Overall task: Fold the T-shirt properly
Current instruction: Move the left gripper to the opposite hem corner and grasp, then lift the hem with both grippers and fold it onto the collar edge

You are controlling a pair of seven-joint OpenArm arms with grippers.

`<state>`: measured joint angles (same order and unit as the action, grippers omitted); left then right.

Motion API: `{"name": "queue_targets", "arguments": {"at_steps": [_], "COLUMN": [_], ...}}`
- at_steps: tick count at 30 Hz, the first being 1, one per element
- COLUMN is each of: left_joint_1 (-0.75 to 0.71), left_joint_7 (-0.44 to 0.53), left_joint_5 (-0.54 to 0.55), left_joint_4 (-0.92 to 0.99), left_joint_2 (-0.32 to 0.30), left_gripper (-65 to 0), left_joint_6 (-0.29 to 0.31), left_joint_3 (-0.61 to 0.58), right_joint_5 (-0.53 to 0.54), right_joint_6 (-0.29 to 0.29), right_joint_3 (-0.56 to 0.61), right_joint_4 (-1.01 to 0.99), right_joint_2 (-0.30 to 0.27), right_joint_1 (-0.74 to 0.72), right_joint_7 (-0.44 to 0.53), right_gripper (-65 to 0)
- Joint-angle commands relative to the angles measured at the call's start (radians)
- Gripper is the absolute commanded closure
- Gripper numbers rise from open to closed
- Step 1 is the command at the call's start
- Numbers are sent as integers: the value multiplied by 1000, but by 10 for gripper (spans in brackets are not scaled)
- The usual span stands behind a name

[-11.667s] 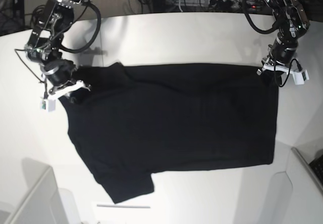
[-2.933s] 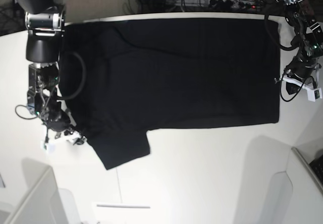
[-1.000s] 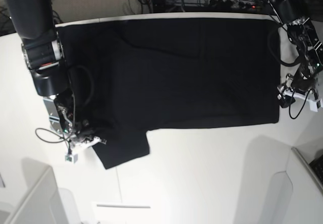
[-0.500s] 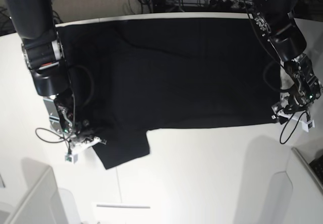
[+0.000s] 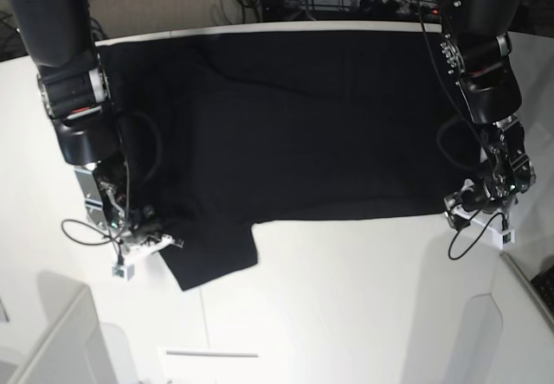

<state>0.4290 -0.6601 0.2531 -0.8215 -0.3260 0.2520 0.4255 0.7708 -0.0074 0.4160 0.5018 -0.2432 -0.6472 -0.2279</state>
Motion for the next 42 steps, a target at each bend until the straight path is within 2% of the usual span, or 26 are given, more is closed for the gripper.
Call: {"name": "queue_targets", "arguments": {"at_steps": [1, 3, 4, 6, 12, 16, 22, 27, 42], "left_joint_1": [6, 1, 0, -3, -5, -3, -2, -57, -117], "left_joint_7": [-34, -34, -34, -34, -34, -34, -34, -39, -111], "left_joint_5": [-5, -8, -11, -11, -7, -5, -5, -5, -4], "left_joint_4": [-2, -2, -2, 0, 35, 31, 17, -138, -353], "left_joint_2": [-6, -6, -6, -6, -11, -11, -12, -9, -9], "left_gripper": [-477, -464, -434, -347, 0, 0, 0, 0, 0], "left_joint_6": [-7, -7, -7, -7, -4, -4, -3, -3, -1], "left_joint_3": [-1, -1, -1, -1, -3, -3, -3, -3, 6], "right_joint_5": [2, 2, 2, 2, 2, 2, 3, -1, -1], "right_joint_6": [4, 4, 4, 4, 4, 2, -3, -4, -6], "right_joint_3": [-7, -7, -7, -7, -7, -7, -7, -7, -9], "right_joint_4": [13, 13, 13, 13, 14, 37, 185, 275, 400], "right_joint_2": [-6, -6, -6, -6, -6, -8, -29, -32, -71], "right_joint_1": [-29, -29, -27, -23, -15, -10, 40, 77, 132], "right_joint_7": [8, 9, 11, 12, 14, 14, 8, 8, 12], "right_gripper": [0, 0, 0, 0, 0, 0, 0, 0, 0]}}
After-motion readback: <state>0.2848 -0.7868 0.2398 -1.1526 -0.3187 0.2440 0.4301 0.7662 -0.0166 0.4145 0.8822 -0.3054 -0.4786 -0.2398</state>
